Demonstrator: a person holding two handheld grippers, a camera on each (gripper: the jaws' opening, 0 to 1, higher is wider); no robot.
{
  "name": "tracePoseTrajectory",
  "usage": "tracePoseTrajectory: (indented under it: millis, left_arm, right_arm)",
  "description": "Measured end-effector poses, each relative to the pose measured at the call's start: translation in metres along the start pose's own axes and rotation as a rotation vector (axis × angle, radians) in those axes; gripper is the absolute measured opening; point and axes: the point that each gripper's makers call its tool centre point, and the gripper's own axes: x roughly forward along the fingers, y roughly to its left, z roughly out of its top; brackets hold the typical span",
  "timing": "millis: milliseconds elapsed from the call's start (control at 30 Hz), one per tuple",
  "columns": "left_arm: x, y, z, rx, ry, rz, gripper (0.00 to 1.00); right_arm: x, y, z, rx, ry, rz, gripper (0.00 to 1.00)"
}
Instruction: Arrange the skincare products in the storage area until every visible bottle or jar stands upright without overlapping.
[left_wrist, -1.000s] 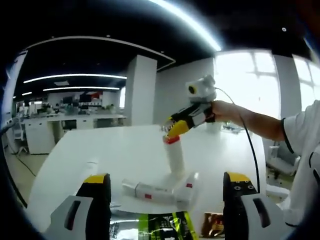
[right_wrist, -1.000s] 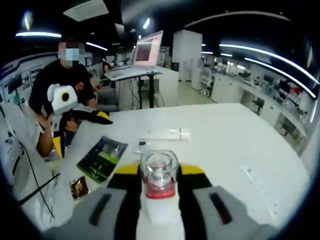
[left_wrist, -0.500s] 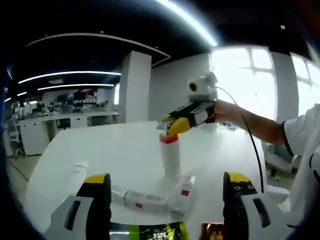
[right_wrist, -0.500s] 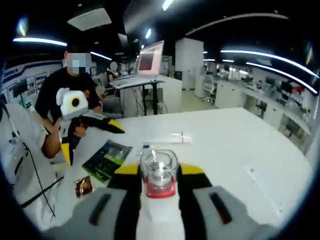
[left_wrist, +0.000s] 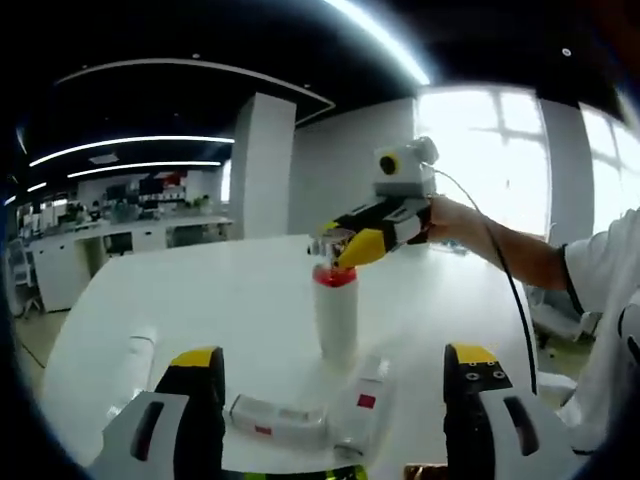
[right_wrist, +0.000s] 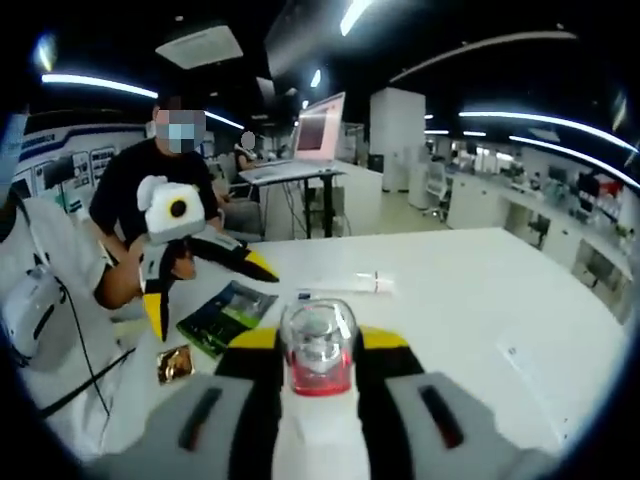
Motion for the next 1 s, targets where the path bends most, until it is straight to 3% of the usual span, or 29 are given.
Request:
tracePoseTrajectory:
  millis: [367, 500, 1000]
  left_arm:
    - [0.035, -0.009, 0.0, 0.012, 0.018, -0.022, 0.87]
    - [0.046, -0.008, -0.006, 0.05, 0.061, -0.009, 0.86]
    - [0.06, -0.006, -0.001, 0.058, 0.05, -0.03, 0.84]
  right_arm:
    - [-0.011, 0.002, -0.006, -0.01, -0.024, 0.049, 0.27]
    - [-0.014, -0.001, -0.007, 0.001, -0.056, 0.068, 0.27]
    - [-0.015, 0.001, -0.005, 0.007, -0.131, 0.086, 0.28]
